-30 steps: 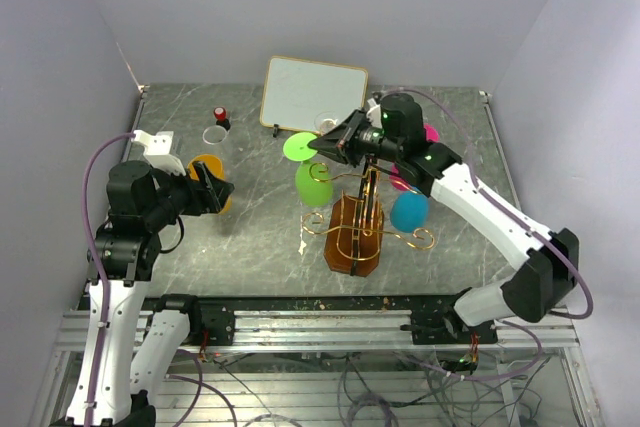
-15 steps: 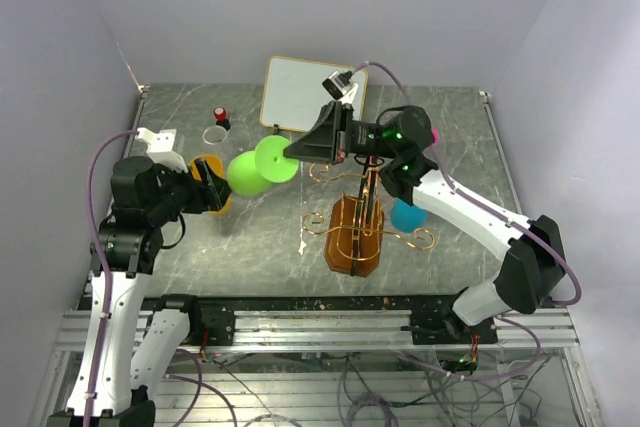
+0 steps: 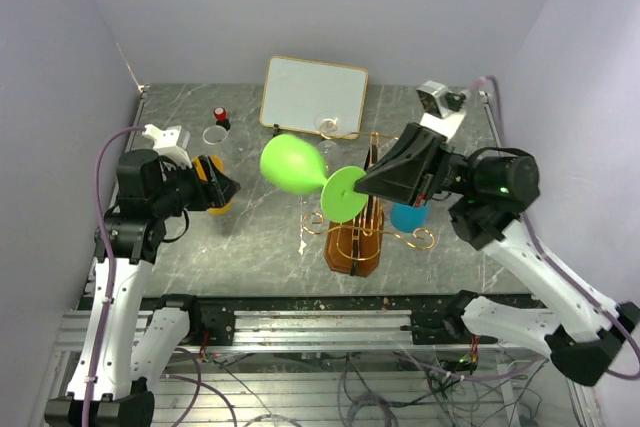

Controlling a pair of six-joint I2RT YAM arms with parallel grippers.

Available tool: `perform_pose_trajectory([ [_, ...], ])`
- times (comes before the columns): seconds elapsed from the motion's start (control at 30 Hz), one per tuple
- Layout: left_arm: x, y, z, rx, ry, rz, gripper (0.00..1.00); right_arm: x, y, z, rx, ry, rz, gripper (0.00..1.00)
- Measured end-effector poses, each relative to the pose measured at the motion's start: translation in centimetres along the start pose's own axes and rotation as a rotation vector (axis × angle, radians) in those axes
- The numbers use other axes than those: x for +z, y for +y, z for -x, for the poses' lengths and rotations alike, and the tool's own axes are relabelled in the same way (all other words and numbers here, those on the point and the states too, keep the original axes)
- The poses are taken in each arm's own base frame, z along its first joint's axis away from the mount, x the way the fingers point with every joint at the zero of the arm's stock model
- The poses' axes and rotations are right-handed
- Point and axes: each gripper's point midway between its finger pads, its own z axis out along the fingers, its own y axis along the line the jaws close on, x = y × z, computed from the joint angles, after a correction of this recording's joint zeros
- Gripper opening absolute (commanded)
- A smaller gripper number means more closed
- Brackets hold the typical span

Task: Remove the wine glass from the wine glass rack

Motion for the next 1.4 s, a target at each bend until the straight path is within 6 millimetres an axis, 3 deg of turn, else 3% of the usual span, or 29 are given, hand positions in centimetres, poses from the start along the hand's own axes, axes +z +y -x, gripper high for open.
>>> perform_pose_trajectory([
  [0.1, 0.6, -1.4, 0.1, -0.082, 0.023, -0.074, 0.78, -0.7, 0.1, 1.2, -0.080, -0.080, -0.117, 0.00],
  [0.3, 2.2, -5.7, 2.3, -0.278, 0.009, -0.307, 0.86, -3.8, -2.7, 3.2, -0.155, -0.247, -0.426, 0.00],
  [0.47, 1.3, -10.9, 5.1, -0.286, -0.024, -0.481, 0.88, -6.7, -3.8, 4.9, -0.179, -0.387, -0.608, 0.00],
  [0.63, -0.6, -18.1, 7.9, -0.267, -0.055, -0.741, 0.88, -8.3, -3.4, 5.2, -0.111, -0.508, -0.615, 0.00],
  [0.8, -0.2, -22.6, 7.6, -0.297, 0.005, -0.885, 0.88, -8.4, -2.5, 5.1, -0.014, -0.606, -0.495, 0.00],
  [0.93, -0.3, -24.5, 7.1, -0.322, 0.035, -0.936, 0.88, -8.5, -0.7, 5.8, 0.066, -0.685, -0.385, 0.00],
  [1.1, -2.4, -26.7, 7.9, -0.352, 0.014, -1.041, 0.86, -8.8, 1.3, 6.4, 0.170, -0.760, -0.226, 0.00],
  [1.3, -3.8, -27.7, 7.9, -0.387, 0.010, -1.101, 0.83, -9.6, -1.0, 5.7, 0.306, -0.812, -0.183, 0.00],
  [1.4, -4.2, -27.9, 7.8, -0.396, 0.014, -1.113, 0.73, -9.7, -1.4, 5.8, 0.335, -0.832, -0.171, 0.00],
])
